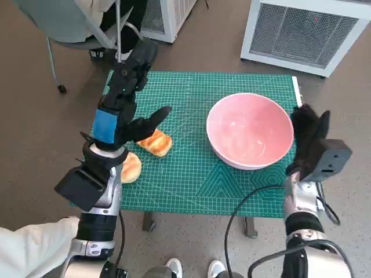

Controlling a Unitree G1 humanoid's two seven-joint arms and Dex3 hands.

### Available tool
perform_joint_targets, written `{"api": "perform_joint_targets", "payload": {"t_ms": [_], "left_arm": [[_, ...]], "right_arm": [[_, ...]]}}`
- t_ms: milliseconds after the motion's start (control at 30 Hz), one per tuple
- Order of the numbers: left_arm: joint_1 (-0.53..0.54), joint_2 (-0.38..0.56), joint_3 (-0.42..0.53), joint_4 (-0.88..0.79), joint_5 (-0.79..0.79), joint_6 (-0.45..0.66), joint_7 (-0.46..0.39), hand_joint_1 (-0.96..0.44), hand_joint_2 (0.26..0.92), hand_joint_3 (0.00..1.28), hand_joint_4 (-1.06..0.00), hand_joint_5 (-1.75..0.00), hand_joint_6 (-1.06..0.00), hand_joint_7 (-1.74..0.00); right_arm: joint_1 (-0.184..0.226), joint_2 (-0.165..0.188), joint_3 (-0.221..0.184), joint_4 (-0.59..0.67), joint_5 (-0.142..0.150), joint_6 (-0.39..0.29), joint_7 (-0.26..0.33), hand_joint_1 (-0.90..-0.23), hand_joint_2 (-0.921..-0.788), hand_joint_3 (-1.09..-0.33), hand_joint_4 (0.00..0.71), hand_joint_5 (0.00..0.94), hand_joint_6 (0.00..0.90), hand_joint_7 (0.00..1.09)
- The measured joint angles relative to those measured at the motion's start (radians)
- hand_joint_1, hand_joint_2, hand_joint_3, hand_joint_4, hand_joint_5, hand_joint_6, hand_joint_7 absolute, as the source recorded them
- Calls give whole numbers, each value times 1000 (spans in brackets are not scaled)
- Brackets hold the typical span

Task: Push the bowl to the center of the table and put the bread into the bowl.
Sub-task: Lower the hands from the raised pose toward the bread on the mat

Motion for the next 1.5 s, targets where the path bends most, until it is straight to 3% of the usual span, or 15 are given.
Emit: {"api": "perform_joint_targets", "payload": {"t_ms": [267, 1100, 1500], "left_arm": [[12, 8, 1, -7, 1, 0, 0, -438, 921, 274, -302, -3, -283, -160], [70, 43, 11, -55, 9, 2, 0, -469, 921, 288, -297, 0, -296, -125], [107, 65, 27, -58, -13, 5, -10, -474, 921, 282, -296, 0, -305, -103]], "right_arm": [[-12, 33, -25, 3, 28, 34, 16, -452, -921, -852, 303, 6, 75, 605], [-121, 145, -47, 16, 30, 134, 10, -489, -921, -860, 304, 4, 76, 617], [-145, 157, -48, 20, 24, 168, -4, -480, -921, -862, 315, 9, 81, 618]]}}
